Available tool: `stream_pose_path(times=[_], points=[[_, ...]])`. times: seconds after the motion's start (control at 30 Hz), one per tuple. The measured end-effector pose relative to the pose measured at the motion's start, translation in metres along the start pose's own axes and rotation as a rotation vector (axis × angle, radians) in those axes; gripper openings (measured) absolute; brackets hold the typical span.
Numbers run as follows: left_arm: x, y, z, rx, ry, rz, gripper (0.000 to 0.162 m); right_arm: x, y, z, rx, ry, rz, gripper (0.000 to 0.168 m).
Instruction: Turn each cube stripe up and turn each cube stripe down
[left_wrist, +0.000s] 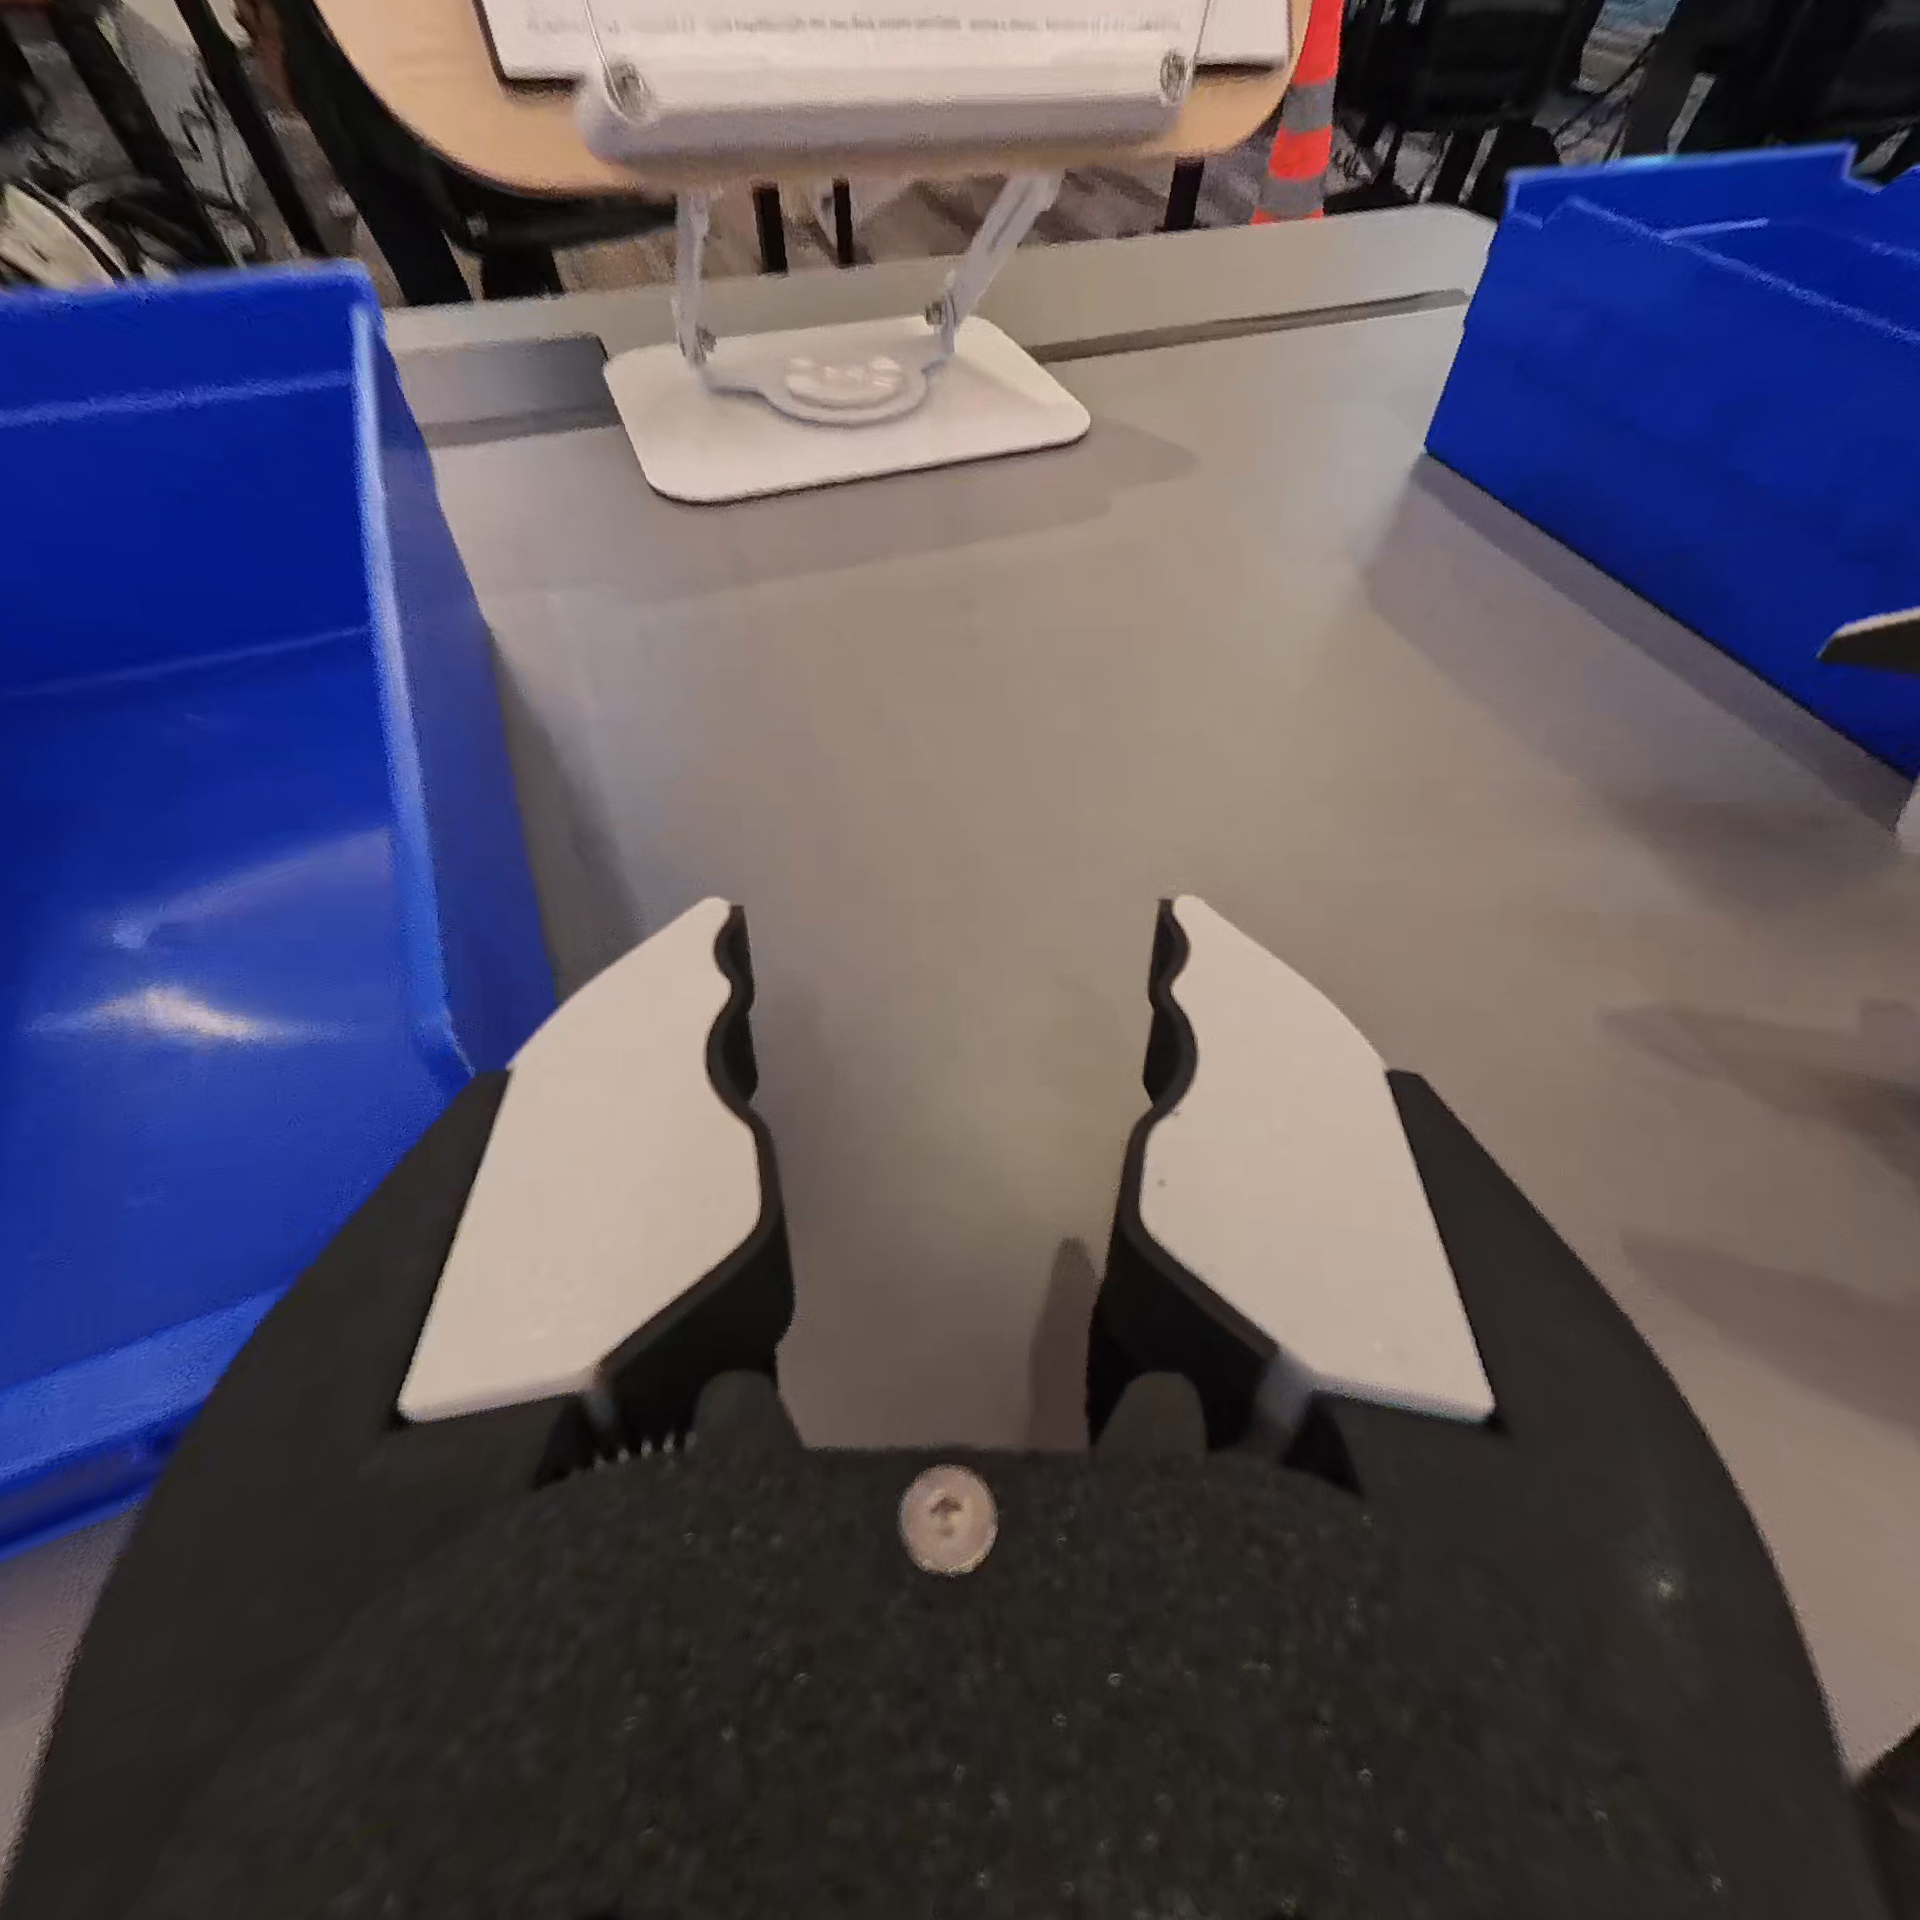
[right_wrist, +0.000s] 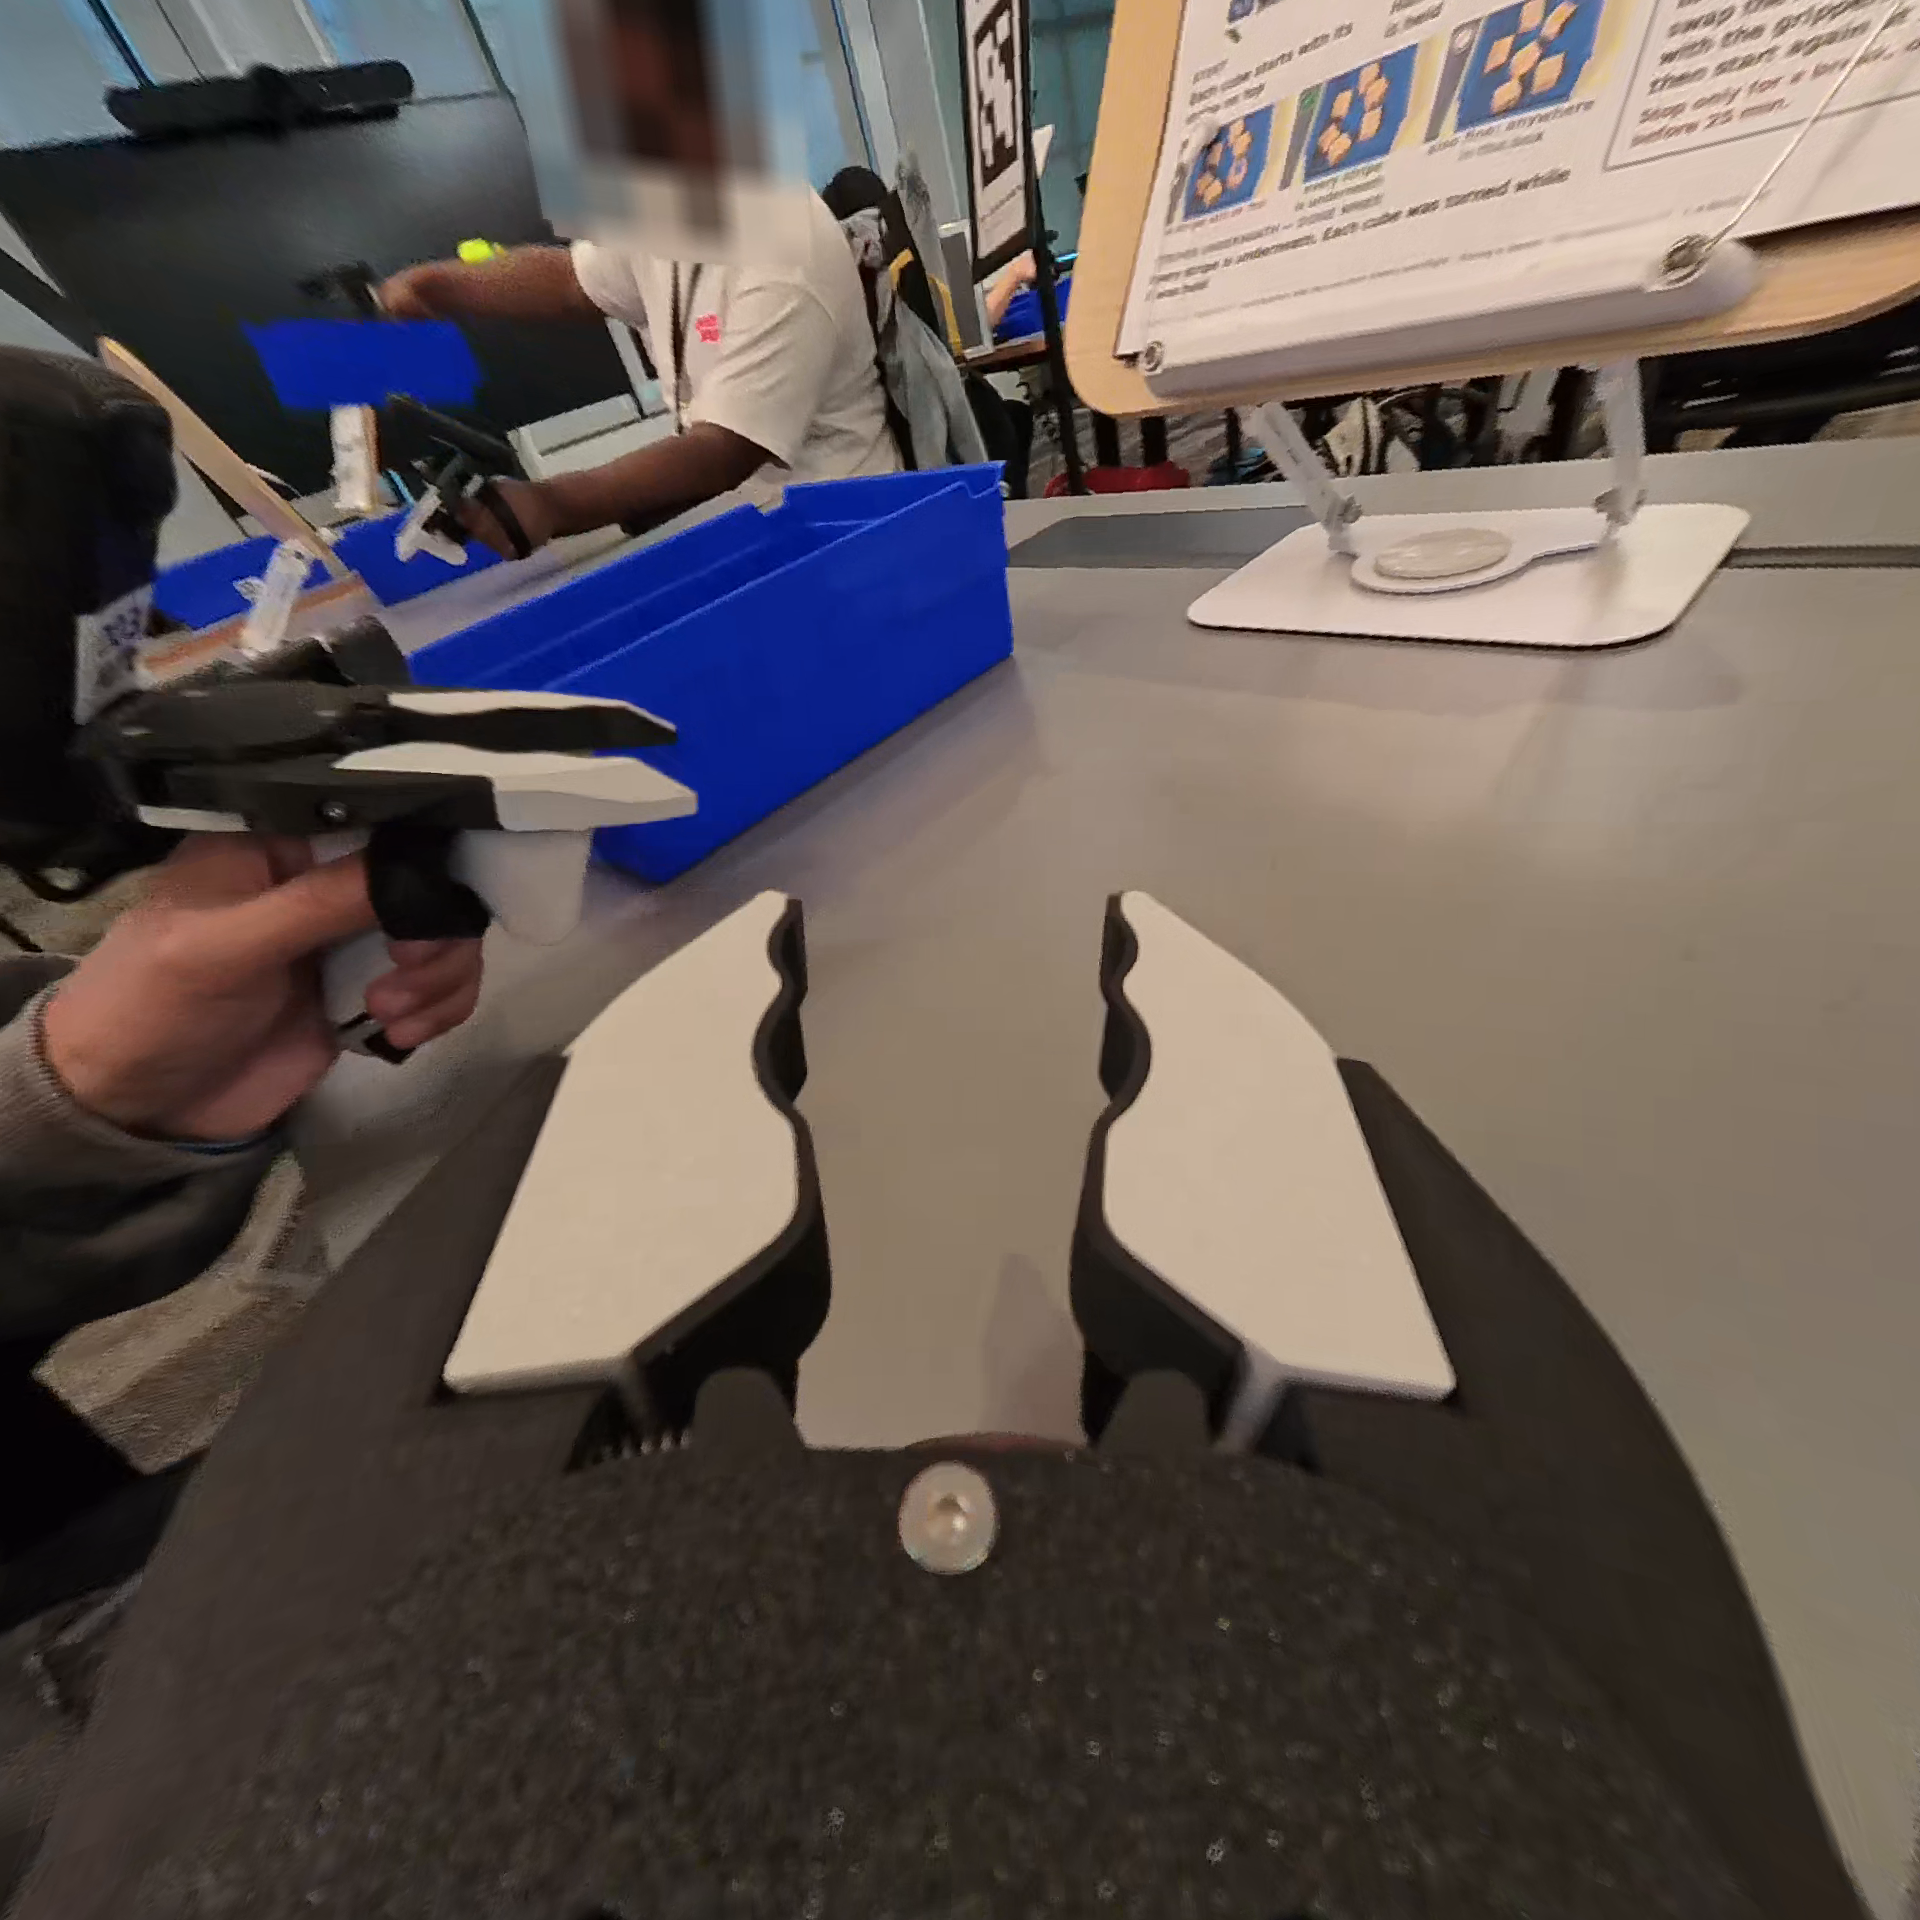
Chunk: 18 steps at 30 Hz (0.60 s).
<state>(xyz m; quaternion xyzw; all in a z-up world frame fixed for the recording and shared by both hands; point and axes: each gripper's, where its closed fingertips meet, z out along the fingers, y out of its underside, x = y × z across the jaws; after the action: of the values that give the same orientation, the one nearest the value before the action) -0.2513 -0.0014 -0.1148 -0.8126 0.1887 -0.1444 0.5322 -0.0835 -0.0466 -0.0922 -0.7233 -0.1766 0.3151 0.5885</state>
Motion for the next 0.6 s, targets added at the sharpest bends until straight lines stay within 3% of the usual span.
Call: stream_pose_path(times=[0.23, 0.6], points=[[0.001, 0.018, 0.010, -0.071, 0.002, 0.010, 0.065, 0.011, -0.003, -0.004, 0.002, 0.053, -0.069, 0.055], [0.003, 0.025, 0.014, -0.097, 0.030, 0.007, 0.073, 0.002, 0.006, 0.002, -0.034, 0.041, -0.148, 0.055]])
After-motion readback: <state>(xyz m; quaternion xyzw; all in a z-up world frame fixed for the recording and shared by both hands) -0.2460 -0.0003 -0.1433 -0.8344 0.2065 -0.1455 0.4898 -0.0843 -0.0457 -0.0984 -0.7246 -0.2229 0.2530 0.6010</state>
